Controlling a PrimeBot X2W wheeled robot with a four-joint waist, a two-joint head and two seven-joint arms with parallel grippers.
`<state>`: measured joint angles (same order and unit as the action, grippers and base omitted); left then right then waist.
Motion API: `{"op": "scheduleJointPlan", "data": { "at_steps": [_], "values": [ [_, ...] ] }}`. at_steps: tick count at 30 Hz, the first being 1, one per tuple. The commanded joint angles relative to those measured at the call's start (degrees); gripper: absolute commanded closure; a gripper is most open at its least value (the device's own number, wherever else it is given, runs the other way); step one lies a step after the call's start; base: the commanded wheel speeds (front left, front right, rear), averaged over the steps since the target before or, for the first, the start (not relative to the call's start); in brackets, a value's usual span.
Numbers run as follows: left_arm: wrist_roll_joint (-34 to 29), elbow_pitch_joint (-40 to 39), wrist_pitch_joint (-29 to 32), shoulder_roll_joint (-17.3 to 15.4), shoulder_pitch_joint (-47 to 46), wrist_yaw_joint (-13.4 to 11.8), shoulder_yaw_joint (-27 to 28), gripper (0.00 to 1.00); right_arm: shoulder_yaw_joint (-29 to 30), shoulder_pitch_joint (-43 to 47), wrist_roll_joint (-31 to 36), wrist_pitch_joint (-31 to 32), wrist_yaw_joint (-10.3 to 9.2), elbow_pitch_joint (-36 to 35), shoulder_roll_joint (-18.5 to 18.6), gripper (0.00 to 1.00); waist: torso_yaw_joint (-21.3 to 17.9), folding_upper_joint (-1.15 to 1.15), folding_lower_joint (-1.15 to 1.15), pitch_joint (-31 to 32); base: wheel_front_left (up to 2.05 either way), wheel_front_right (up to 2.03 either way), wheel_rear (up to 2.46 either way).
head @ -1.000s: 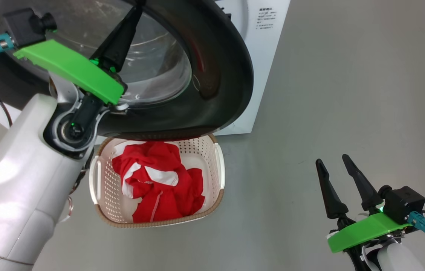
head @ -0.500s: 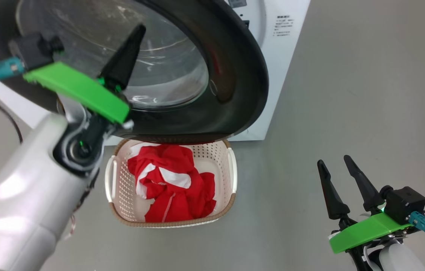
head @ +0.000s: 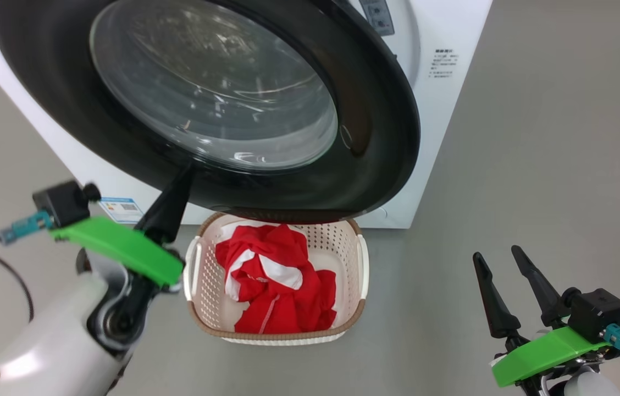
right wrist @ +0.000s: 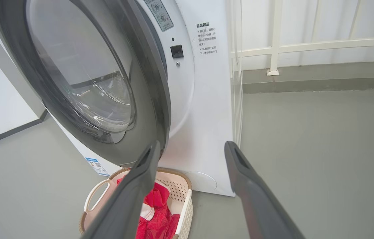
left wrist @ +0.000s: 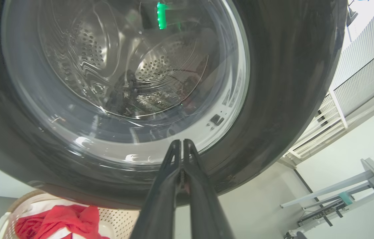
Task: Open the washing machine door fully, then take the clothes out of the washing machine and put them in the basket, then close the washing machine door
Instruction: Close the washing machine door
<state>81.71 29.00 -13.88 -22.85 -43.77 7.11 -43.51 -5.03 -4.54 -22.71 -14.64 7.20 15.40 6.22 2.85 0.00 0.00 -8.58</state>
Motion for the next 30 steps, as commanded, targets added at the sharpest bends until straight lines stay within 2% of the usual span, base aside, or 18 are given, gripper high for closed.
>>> {"op": "scheduleJointPlan", "data": {
  "at_steps": [1, 2, 4, 9, 20, 30],
  "values": [
    [-1.70, -0.40, -0.75, -2.76, 0.15, 0.37, 2.10, 0.04, -1.22, 0.25, 0.04, -0.36, 0.29, -1.19, 0.83, 0.00, 0.80, 0.00, 0.00, 0.90, 0.00, 0.00, 0.00],
    [-2.37, -0.17, -0.89, -3.00, 1.15, 0.37, 2.21, 0.00, -1.22, 0.45, -0.02, -0.36, 0.29, -1.16, 0.92, 0.00, 0.97, 0.00, 0.00, 1.17, 0.00, 0.00, 0.00],
    [-3.39, 0.13, -1.04, -3.43, 3.26, 0.37, 3.67, 0.00, -1.30, 0.85, -0.14, -0.36, 0.29, -1.11, 1.06, 0.00, 1.21, 0.00, 0.00, 1.60, 0.00, 0.00, 0.00],
    [-10.39, -0.71, -1.09, -3.41, 9.54, 0.37, 10.36, 0.00, -1.07, 1.94, -0.30, -0.36, 0.29, -1.19, 1.30, 0.00, 2.07, 0.00, 0.00, 2.38, 0.00, 0.00, 0.00],
    [-27.26, -3.55, -1.11, -0.27, 24.65, 0.37, 24.33, 0.00, -1.75, 3.43, -0.76, -0.36, 0.29, -0.78, 1.95, 0.00, 2.56, 0.00, 0.00, 4.09, 0.00, 0.00, 0.00],
    [-44.86, -7.95, -1.11, 4.98, 34.74, 0.37, 36.81, 0.00, -2.02, 4.55, -1.18, -0.36, 0.29, -0.53, 2.65, 0.00, 2.04, 0.00, 0.00, 5.29, 0.00, 0.00, 0.00]
  ]
}}
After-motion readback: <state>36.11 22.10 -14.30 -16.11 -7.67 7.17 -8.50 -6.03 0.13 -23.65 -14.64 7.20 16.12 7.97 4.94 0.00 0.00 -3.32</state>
